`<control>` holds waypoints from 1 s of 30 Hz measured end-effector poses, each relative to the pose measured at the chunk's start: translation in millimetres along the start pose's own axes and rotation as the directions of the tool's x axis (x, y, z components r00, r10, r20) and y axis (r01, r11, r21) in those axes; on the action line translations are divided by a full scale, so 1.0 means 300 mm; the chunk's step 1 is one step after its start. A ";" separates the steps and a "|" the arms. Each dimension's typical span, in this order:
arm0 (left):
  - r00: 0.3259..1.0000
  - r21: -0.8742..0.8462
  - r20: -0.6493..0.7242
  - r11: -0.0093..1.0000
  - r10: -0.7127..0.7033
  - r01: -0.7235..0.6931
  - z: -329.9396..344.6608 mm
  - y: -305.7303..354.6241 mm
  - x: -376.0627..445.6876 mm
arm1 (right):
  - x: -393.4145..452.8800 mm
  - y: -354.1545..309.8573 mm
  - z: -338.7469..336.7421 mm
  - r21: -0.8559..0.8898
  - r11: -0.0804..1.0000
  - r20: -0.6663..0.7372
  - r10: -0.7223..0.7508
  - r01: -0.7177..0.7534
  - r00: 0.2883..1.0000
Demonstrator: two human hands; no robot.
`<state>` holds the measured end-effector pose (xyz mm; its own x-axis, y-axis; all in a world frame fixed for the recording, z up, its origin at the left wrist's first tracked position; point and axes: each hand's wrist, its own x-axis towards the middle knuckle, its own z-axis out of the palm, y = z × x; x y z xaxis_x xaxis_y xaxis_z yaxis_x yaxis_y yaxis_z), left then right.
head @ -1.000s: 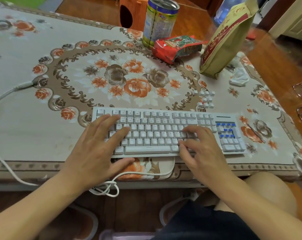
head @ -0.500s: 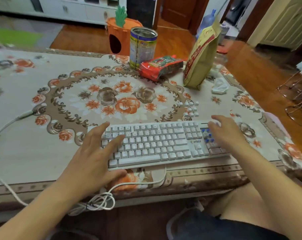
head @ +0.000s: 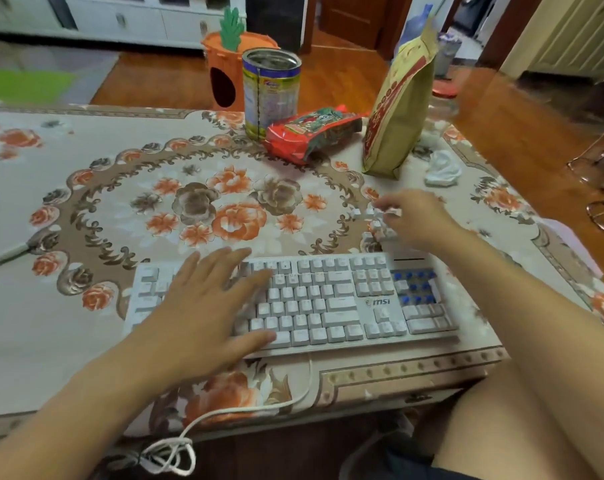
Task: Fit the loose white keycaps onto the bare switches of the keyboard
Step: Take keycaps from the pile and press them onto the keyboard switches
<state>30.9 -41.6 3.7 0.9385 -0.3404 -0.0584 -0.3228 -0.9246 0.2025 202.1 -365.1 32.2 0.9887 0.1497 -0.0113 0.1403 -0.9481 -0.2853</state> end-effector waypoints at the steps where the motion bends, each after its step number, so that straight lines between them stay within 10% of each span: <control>1: 1.000 0.012 -0.009 1.000 0.021 -0.021 0.010 0.017 0.020 | 0.051 -0.013 0.016 -0.011 0.999 0.028 -0.051 0.051 0.998; 13: 0.989 0.115 -0.071 0.986 0.126 -0.118 0.085 0.058 0.032 | 0.228 -0.050 0.118 -0.259 0.934 0.106 -0.227 0.247 0.968; 19: 0.993 0.188 -0.033 0.977 0.114 -0.106 0.105 0.063 0.035 | -0.071 -0.103 -0.032 0.348 0.909 -0.092 -0.210 0.229 0.973; 30: 0.997 0.227 -0.037 0.973 0.060 -0.050 0.147 0.115 0.062 | -0.402 0.153 -0.017 0.646 0.762 -0.142 0.075 0.035 0.987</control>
<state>31.9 -87.3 -33.5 0.9212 -0.3889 -0.0095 -0.3890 -0.9210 -0.0221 89.7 -428.2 25.4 0.9940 0.0367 0.1035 0.1070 -0.5363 -0.8372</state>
